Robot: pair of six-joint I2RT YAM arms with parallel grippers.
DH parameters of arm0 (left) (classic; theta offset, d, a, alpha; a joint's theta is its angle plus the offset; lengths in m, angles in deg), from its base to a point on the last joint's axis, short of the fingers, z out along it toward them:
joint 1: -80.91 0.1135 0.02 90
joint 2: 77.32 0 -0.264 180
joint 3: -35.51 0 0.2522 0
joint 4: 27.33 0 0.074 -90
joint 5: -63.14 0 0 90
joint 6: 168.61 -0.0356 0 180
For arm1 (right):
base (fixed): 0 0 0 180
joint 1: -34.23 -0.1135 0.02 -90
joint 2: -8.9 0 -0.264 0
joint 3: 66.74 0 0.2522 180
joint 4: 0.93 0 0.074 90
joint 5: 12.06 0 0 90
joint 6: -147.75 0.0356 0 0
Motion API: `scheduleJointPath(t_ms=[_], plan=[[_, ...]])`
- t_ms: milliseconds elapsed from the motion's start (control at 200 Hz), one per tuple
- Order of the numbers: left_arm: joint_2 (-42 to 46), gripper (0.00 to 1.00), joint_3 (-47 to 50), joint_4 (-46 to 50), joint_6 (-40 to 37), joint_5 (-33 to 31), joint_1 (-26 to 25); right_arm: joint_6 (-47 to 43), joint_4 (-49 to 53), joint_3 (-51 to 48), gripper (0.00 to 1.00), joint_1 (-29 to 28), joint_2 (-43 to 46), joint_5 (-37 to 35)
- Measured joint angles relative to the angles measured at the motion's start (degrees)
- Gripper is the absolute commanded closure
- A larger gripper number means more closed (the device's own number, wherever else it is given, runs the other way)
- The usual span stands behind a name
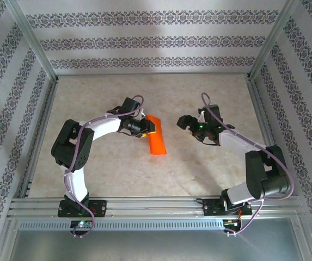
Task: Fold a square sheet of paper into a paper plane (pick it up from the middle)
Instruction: Hold the square sheet of paper at the center of the table.
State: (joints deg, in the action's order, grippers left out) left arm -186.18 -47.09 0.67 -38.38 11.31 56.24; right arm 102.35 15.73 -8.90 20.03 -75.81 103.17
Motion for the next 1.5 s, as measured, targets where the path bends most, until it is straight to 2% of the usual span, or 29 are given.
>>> scheduleJointPath(t_ms=[235, 620, 784, 909, 1029, 1199, 1324, 1504], plan=[[-2.03, 0.65, -0.44, 3.91, -5.03, -1.51, 0.46, 0.44, -1.64, 0.55, 0.21, -3.96, -4.90, 1.20], [-2.16, 0.71, -0.50, 5.07, -5.20, -5.14, 0.79, -0.68, -3.10, 6.25, 0.63, -11.34, -12.94, 1.44], [-2.80, 0.73, -0.50, 5.07, -4.17, -5.99, 1.09, -2.45, -2.27, 8.98, 0.73, -13.53, -16.20, 1.46], [-3.43, 0.74, -0.50, 5.09, -3.82, -6.32, 1.16, -3.69, -1.84, 11.28, 0.78, -14.49, -18.86, 2.36], [-3.74, 0.75, -0.85, 5.64, -4.96, -5.81, 1.18, -4.52, -1.38, 12.94, 0.79, -14.86, -20.81, 2.95], [-4.50, 0.75, -4.52, 11.02, -11.87, -3.54, 1.11, -6.12, -0.92, 13.03, 0.79, -13.92, -20.72, 3.74], [-4.92, 0.75, -7.06, 15.10, -17.09, -1.92, 1.11, -8.57, -0.79, 11.85, 0.79, -10.51, -18.69, 5.20], [-6.80, 0.75, -9.11, 17.99, -20.00, -1.27, 1.05, -10.64, -0.28, 11.56, 0.80, -9.05, -17.29, 5.97]])
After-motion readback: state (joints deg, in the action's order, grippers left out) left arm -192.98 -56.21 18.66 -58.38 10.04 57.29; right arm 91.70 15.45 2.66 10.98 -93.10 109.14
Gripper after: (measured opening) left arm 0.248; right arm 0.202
